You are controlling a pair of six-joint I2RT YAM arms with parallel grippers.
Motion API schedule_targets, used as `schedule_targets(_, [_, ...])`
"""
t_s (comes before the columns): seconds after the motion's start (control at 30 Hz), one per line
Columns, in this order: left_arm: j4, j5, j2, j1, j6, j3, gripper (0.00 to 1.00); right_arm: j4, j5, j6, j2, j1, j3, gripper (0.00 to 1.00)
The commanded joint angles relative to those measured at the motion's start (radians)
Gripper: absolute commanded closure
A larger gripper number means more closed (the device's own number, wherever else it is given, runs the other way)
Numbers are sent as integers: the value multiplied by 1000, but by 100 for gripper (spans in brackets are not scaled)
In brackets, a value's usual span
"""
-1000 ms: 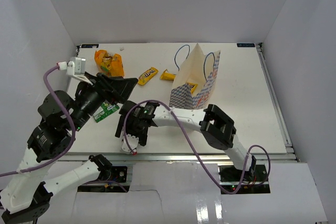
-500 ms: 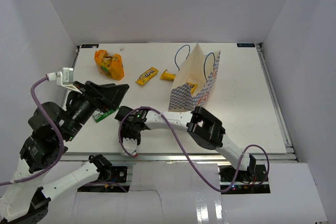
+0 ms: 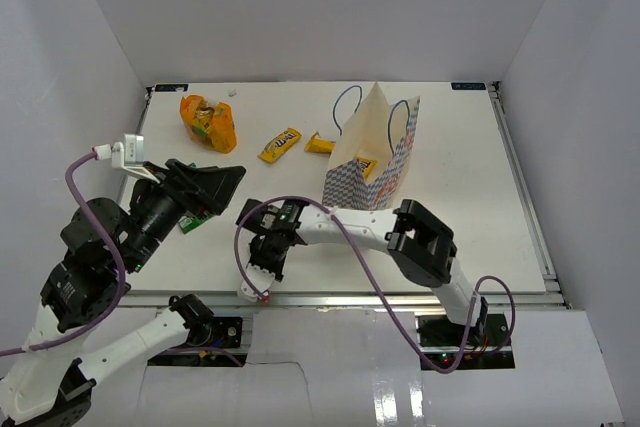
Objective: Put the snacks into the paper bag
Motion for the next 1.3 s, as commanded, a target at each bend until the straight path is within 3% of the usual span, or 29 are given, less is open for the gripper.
schedule_targets(0.0, [-28,-46,-10,-2,3,-3,11,-61,-246,181,-202,-21,-35,87])
schedule_targets(0.13, [-37,-122,-16,-2,11,2,11,-61,-386,302,-366,-50,-90,89])
schedule_targets(0.37, [-34,-162,-4,-2,30,22,11,-56,-449,353,-659,-147,-111,89])
schedule_targets(0.6, [-11,-207,7,-2,47,8,11,-48,-351,404,-742,-387,57,90])
schedule_targets(0.97, [12,-229,70,-2,37,-104,9,56,-253,513,-797,-713,-17,91])
schedule_targets(1.17, [47,-187,139,-2,26,-181,5,77,-236,536,-794,-777,-96,82])
schedule_targets(1.27, [60,-138,225,-2,43,-181,4,90,-239,574,-794,-791,-98,62])
